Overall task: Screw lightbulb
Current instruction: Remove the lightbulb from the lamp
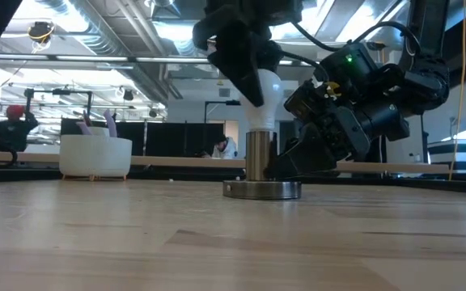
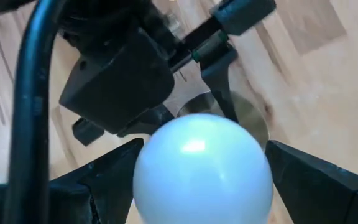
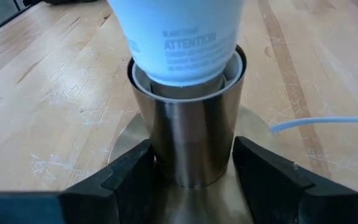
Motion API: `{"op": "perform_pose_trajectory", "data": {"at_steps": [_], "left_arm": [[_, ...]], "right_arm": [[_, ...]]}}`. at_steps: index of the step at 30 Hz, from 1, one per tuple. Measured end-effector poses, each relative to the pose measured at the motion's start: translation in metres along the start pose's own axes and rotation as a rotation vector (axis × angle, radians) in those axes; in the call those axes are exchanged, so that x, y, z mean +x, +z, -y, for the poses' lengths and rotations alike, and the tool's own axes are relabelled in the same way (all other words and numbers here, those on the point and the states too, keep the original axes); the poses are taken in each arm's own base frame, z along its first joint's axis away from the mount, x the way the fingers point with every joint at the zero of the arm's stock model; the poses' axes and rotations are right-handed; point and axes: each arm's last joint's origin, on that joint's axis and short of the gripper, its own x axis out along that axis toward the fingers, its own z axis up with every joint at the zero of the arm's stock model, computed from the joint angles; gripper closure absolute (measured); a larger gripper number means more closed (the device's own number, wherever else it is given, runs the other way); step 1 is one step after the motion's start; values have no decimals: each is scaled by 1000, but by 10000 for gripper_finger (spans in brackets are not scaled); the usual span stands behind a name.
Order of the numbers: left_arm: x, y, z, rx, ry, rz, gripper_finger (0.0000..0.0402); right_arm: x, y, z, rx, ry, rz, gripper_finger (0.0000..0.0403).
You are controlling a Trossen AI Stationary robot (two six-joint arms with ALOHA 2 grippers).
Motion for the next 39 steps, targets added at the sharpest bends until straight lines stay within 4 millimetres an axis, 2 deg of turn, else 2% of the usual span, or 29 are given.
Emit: {"op": "perform_pose_trajectory", "data": {"at_steps": [3,11,14,17,20,26,31,39], "left_arm": [[1,1,0,-125,1,7,87],[0,1,1,-549,16,3,155],[0,1,2,-798,34,3,154],[0,0,0,-1118,73,14,135],[1,2,0,-1256,71,43,114],[-1,16,1,-1223,34,162,92],[-8,12,0,-1173,57,148,86],[-7,11,-2,-1116,70,137,84]], "right_arm": [[0,0,0,2,0,0,176],[0,0,0,3,0,0,176],[0,0,0,4,1,0,176],[0,0,0,0,6,-3,176],[0,0,0,2,6,-2,176],[0,0,0,10,7,-2,176],[0,0,0,11,8,-1,176],[0,0,0,15,8,-1,176]]}}
